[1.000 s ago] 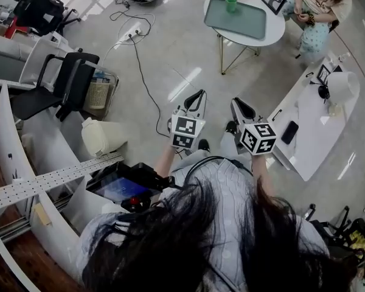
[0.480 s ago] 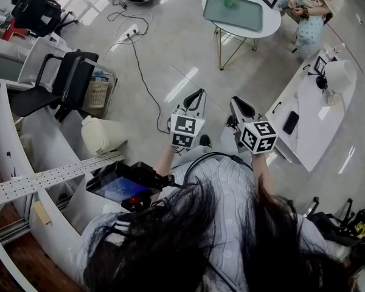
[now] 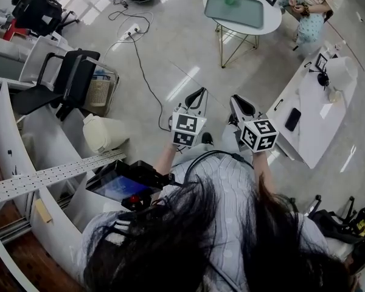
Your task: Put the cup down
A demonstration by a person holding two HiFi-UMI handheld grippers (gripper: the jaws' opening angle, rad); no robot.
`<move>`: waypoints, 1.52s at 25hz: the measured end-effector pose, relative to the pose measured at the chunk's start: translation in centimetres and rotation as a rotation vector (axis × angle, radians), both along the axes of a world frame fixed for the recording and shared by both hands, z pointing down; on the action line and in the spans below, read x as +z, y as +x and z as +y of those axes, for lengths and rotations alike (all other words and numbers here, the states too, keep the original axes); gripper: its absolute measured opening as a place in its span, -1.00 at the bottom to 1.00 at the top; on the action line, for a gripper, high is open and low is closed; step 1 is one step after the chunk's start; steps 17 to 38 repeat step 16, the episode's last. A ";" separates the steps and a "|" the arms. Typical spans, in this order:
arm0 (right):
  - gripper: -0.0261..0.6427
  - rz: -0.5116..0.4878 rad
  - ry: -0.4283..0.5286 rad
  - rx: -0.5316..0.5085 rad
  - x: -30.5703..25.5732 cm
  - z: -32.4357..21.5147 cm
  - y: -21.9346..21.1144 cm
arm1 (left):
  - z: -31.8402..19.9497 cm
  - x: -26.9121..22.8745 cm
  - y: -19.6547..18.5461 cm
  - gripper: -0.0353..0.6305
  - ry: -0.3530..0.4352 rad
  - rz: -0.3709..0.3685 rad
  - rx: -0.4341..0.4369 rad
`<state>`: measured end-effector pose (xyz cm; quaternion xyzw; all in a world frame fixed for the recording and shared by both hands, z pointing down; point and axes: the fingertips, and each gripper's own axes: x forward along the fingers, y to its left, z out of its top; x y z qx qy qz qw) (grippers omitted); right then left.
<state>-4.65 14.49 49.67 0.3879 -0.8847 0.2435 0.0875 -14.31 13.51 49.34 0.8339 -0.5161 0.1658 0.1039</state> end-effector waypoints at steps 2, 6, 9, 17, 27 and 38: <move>-0.77 0.002 0.001 0.000 0.0 0.1 -0.1 | 0.0 0.1 0.0 -0.82 0.000 0.001 0.002; -0.77 0.006 0.001 0.000 0.1 -0.1 0.3 | -0.2 0.2 0.3 -0.82 -0.004 0.002 0.004; -0.77 0.009 0.005 0.002 -0.1 -0.4 0.6 | -0.5 0.0 0.7 -0.82 -0.002 0.005 0.006; -0.77 0.012 0.006 0.009 -0.2 -0.4 0.8 | -0.6 0.1 0.8 -0.82 -0.005 0.014 0.007; -0.77 0.012 0.006 0.009 -0.2 -0.4 0.8 | -0.6 0.1 0.8 -0.82 -0.005 0.014 0.007; -0.77 0.012 0.006 0.009 -0.2 -0.4 0.8 | -0.6 0.1 0.8 -0.82 -0.005 0.014 0.007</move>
